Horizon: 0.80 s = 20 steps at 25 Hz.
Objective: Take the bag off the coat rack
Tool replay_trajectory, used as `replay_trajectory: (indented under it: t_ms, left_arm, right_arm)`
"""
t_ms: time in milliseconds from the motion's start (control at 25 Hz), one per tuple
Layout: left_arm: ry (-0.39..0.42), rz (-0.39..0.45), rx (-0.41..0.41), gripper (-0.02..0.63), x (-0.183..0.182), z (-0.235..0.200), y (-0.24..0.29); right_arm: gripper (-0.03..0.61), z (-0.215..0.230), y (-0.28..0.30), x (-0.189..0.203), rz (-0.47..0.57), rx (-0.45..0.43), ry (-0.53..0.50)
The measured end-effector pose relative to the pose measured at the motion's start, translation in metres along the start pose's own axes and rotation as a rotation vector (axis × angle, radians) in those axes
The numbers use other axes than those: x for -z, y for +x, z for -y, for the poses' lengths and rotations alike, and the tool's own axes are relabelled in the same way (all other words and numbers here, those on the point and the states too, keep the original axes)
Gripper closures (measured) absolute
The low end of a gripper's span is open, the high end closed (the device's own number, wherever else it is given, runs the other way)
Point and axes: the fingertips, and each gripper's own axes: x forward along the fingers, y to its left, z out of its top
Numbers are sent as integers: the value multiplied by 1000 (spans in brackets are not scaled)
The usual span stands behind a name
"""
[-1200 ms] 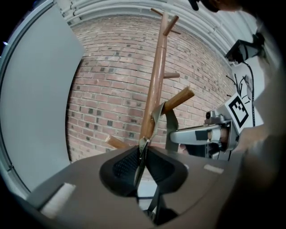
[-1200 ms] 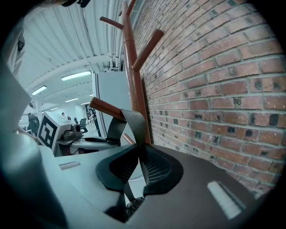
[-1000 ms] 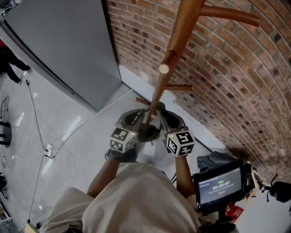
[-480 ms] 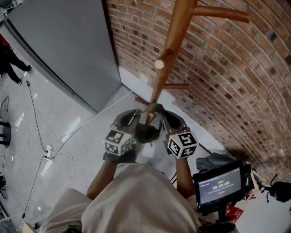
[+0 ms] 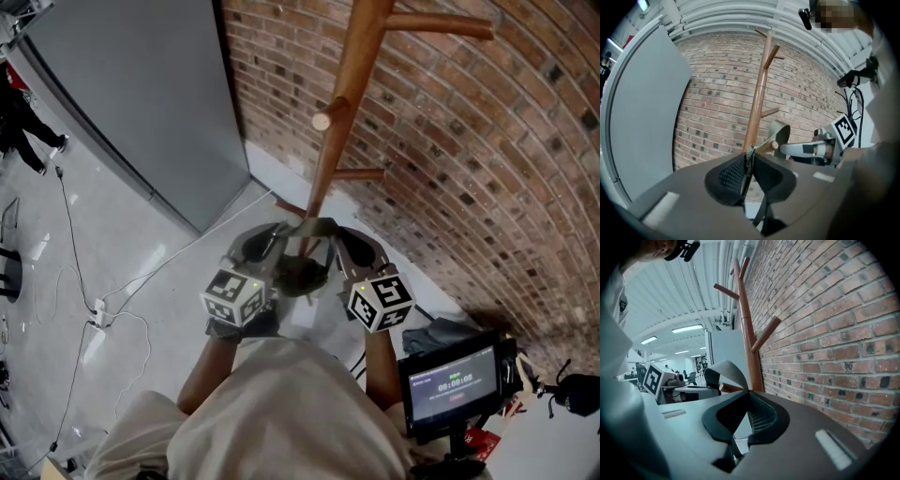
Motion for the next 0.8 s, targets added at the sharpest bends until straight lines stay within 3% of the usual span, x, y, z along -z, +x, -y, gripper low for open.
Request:
replay_trajectory:
  t_ms: [400,800]
  left_arm:
    - [20,83,9,569,-44,12,-19]
    - [36,101,15,569,-65,20,-40]
  right_arm:
    - [571,-15,-21,-48,88,-38,-24]
    - [571,-30,-43,-73,134,-85,-11]
